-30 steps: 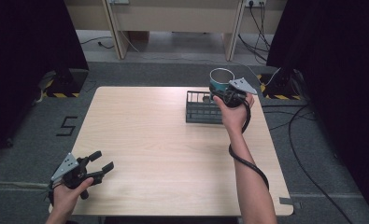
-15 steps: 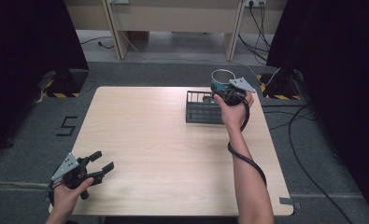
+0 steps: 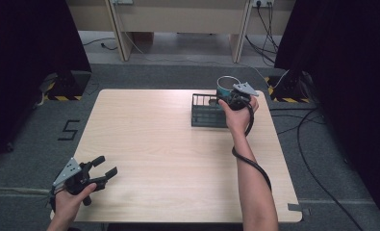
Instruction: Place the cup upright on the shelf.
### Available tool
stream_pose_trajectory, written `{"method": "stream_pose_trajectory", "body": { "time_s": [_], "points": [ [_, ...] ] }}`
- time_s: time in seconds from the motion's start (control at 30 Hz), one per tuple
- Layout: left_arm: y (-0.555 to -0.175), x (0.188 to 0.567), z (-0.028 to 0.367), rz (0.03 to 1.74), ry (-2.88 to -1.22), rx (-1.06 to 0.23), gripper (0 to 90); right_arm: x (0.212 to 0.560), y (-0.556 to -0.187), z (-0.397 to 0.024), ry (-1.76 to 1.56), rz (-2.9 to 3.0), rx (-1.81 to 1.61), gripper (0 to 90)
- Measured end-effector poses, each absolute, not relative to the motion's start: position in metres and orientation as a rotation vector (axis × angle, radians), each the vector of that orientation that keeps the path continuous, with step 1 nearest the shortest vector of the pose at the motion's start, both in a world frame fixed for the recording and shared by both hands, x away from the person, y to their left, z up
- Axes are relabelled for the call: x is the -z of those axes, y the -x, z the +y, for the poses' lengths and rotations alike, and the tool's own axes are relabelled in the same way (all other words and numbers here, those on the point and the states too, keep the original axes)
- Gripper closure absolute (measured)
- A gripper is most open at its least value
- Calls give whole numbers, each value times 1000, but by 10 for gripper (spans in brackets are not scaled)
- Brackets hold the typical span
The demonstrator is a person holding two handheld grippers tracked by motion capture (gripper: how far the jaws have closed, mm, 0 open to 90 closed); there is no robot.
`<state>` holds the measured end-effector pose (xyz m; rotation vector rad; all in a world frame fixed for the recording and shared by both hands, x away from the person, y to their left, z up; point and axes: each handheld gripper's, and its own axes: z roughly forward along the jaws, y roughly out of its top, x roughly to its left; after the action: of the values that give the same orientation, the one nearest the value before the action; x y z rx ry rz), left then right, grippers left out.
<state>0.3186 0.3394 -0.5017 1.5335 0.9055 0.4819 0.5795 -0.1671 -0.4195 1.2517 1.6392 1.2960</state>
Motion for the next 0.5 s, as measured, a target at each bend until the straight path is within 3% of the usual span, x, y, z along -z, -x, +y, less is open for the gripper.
{"method": "stream_pose_trajectory", "body": {
  "time_s": [0.5],
  "points": [
    [-318,501,339,903,-1532,-482,207,436,-583,-158,-1275,1706,-1236,161]
  ]
}}
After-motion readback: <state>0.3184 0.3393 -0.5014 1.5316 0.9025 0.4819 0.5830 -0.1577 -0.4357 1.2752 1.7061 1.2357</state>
